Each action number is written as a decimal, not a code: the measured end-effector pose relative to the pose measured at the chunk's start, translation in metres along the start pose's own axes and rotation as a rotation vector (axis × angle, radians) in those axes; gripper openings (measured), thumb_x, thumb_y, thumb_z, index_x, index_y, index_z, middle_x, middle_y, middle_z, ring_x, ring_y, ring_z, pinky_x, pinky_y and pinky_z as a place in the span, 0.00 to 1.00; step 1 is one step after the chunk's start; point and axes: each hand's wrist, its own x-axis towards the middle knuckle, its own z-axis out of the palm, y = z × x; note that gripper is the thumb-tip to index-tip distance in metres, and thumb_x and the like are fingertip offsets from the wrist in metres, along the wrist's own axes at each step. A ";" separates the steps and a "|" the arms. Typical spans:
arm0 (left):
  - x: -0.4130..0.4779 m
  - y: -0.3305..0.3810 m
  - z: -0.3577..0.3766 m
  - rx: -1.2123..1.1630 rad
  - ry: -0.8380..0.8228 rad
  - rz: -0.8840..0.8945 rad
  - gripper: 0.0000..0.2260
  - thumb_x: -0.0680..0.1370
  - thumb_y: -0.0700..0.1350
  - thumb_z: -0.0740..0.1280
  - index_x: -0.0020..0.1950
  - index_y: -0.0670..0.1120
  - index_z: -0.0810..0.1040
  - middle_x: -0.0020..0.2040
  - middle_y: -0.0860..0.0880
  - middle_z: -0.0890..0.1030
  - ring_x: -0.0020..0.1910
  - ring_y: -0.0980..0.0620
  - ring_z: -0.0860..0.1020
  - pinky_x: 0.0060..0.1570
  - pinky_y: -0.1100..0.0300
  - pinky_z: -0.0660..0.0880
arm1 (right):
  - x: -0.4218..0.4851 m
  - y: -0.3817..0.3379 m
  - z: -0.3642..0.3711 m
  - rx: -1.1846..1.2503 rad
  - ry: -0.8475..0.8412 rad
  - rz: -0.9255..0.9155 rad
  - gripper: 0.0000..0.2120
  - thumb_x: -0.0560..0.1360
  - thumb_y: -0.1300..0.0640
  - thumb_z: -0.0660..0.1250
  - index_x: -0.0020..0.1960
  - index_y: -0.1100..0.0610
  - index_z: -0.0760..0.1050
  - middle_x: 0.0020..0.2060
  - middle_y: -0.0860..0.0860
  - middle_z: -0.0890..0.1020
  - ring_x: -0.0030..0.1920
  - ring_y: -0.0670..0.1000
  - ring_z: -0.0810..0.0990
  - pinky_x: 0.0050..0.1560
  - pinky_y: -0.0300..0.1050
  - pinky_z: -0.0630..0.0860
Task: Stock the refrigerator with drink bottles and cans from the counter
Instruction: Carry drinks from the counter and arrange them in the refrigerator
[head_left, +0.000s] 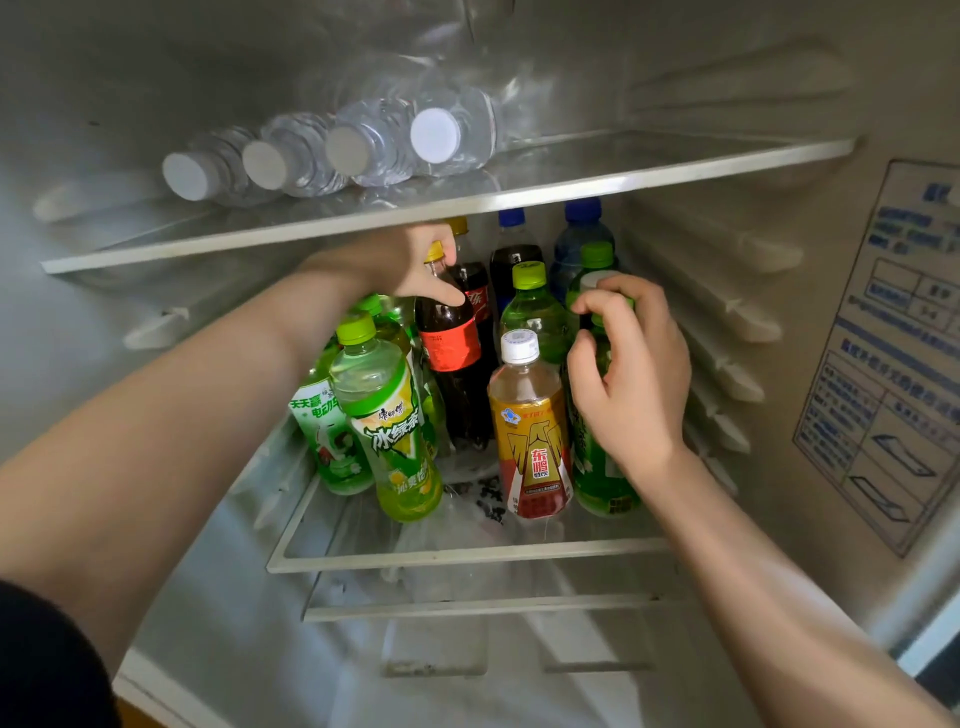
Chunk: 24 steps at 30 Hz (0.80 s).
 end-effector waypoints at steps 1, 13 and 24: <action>0.000 0.002 0.000 -0.010 0.002 0.010 0.18 0.70 0.55 0.74 0.50 0.50 0.71 0.40 0.53 0.74 0.41 0.49 0.74 0.35 0.59 0.66 | 0.000 0.000 0.000 0.001 0.000 0.000 0.11 0.72 0.62 0.64 0.54 0.59 0.77 0.56 0.55 0.76 0.55 0.55 0.76 0.48 0.56 0.76; 0.002 -0.015 0.000 -0.506 0.110 -0.082 0.15 0.79 0.59 0.58 0.46 0.51 0.78 0.44 0.56 0.77 0.41 0.61 0.74 0.51 0.60 0.68 | -0.002 0.001 0.001 0.025 0.002 0.016 0.10 0.73 0.61 0.63 0.54 0.58 0.77 0.57 0.55 0.76 0.56 0.54 0.76 0.49 0.57 0.76; 0.015 -0.049 0.007 -0.062 -0.107 -0.288 0.17 0.75 0.43 0.70 0.64 0.46 0.75 0.64 0.41 0.73 0.62 0.43 0.72 0.60 0.55 0.68 | -0.001 0.001 0.001 0.032 0.010 0.013 0.10 0.73 0.61 0.63 0.53 0.57 0.76 0.57 0.54 0.76 0.57 0.53 0.76 0.50 0.56 0.76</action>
